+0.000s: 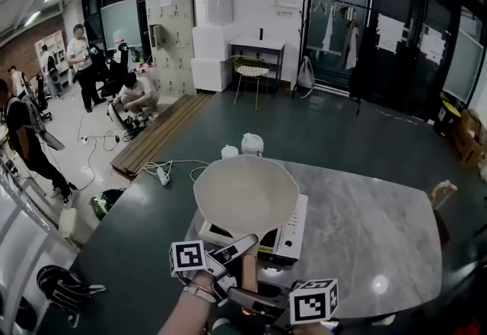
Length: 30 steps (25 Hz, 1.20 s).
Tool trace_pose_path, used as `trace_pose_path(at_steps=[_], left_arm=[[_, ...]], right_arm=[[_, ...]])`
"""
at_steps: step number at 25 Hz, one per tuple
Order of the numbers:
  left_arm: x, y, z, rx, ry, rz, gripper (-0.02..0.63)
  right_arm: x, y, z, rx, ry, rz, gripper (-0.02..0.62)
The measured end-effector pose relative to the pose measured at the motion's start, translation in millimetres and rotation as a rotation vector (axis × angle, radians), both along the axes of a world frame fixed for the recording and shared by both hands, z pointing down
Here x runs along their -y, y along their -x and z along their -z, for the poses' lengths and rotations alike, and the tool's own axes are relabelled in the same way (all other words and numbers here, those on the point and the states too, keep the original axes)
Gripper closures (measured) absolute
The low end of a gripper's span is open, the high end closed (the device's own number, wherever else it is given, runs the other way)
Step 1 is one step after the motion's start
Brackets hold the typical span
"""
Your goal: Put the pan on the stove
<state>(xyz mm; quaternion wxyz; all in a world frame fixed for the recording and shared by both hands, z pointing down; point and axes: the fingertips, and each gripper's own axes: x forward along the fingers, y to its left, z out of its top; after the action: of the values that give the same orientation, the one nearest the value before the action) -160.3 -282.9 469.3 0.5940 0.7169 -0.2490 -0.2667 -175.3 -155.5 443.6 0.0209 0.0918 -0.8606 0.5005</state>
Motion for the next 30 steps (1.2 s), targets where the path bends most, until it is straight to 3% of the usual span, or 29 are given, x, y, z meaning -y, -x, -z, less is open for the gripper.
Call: trace_pose_path(at_steps=[10, 17, 20, 24, 30], left_arm=[[5, 18, -25, 0.050, 0.024, -0.110, 0.350], [9, 14, -24, 0.016, 0.030, -0.187, 0.350], [13, 13, -27, 0.034, 0.032, -0.202, 0.350], [16, 11, -25, 0.002, 0.022, -0.212, 0.350], [18, 17, -36, 0.043, 0.014, -0.241, 0.350]], right_arm=[[7, 26, -13, -0.039, 0.013, -0.086, 0.367], [13, 34, -17, -0.033, 0.026, -0.158, 0.367], [18, 34, -18, -0.031, 0.031, -0.180, 0.367], [22, 34, -20, -0.018, 0.049, -0.210, 0.368], [24, 40, -31, -0.040, 0.048, -0.226, 0.370]])
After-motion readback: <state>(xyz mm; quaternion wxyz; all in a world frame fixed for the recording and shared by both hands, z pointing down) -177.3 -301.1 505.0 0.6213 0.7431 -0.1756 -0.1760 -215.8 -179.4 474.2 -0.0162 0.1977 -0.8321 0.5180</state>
